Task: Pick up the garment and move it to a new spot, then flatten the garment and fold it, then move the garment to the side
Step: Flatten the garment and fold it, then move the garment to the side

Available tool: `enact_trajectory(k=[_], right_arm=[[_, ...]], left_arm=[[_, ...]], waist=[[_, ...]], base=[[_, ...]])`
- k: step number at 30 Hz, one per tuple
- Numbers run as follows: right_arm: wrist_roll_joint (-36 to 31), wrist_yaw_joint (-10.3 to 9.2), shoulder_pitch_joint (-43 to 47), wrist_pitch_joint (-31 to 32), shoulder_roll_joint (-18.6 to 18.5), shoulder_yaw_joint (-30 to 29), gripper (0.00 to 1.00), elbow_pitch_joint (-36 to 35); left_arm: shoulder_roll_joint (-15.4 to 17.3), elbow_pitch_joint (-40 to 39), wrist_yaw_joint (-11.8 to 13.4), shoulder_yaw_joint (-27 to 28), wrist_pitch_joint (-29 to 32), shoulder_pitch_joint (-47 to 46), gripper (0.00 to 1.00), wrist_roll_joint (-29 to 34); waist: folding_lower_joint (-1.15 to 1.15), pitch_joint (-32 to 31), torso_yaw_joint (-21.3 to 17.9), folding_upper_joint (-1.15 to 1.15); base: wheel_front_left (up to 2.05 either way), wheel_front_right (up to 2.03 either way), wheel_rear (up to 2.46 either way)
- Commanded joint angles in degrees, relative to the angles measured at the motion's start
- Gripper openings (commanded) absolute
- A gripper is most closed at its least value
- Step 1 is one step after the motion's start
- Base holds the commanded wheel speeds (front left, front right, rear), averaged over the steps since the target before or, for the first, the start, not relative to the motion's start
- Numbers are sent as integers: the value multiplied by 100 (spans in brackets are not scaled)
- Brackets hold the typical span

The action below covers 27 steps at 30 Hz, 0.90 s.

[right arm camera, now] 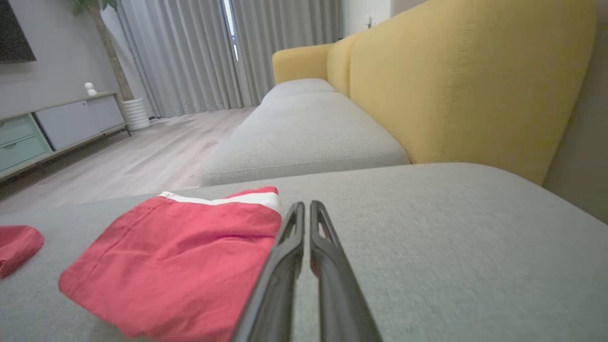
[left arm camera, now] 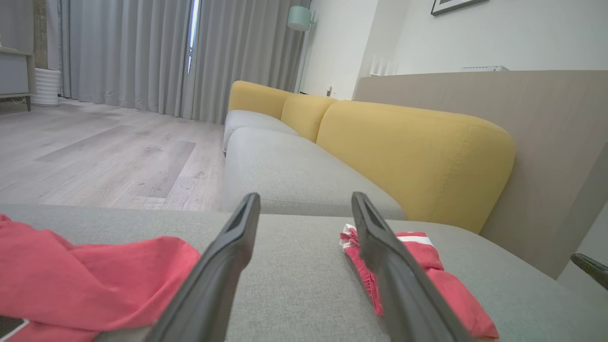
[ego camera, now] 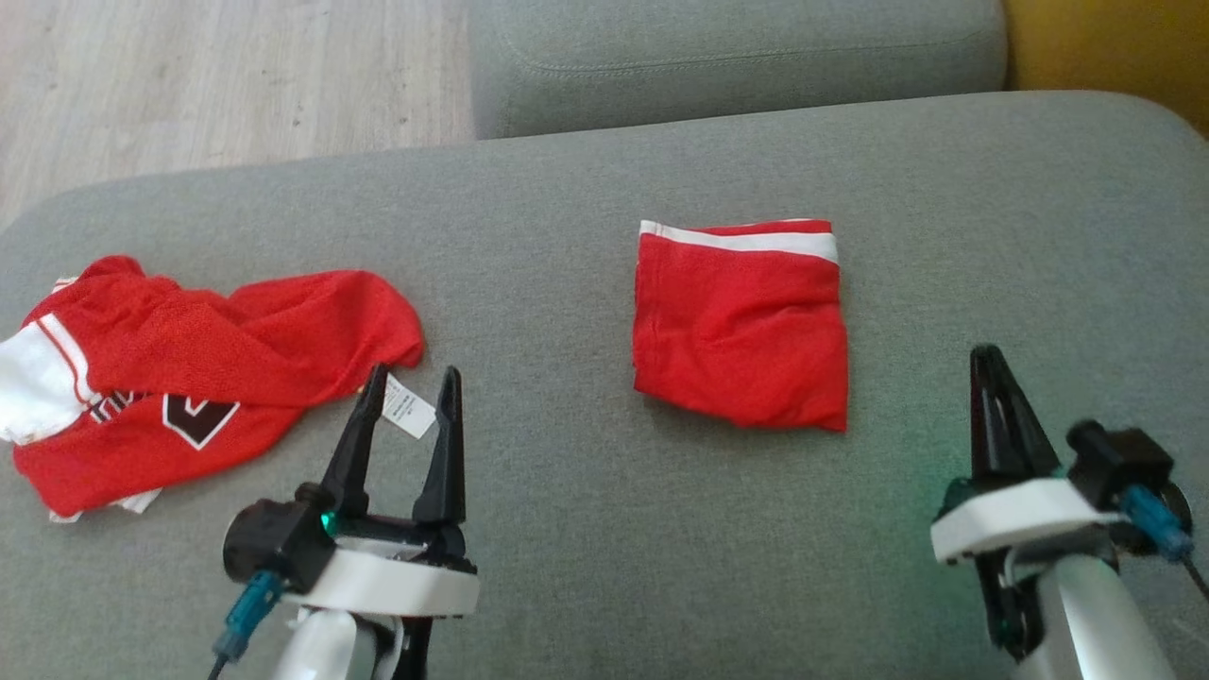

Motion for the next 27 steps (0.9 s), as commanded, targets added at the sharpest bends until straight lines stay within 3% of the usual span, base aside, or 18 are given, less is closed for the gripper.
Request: enact_trajectory(k=[1,16,27], right_arm=[[23,39,-20,-63,5,77,100,-249],[-119,39,-8,-63,6,93,100,-389],[-389,39,-1061,446,6,-115,100,797]], left_arm=[[23,-152,-31,129,-46,-107,100,52],[23,-132,-32,148,-46,-69,100,58],[23,-122,-33,-102,-46,-454,100,-29]], waist=[[1,-23,-30,0],[1,55,56,0],[1,691,579,0]], base=[[0,0,0],[0,0,0],[0,0,0]])
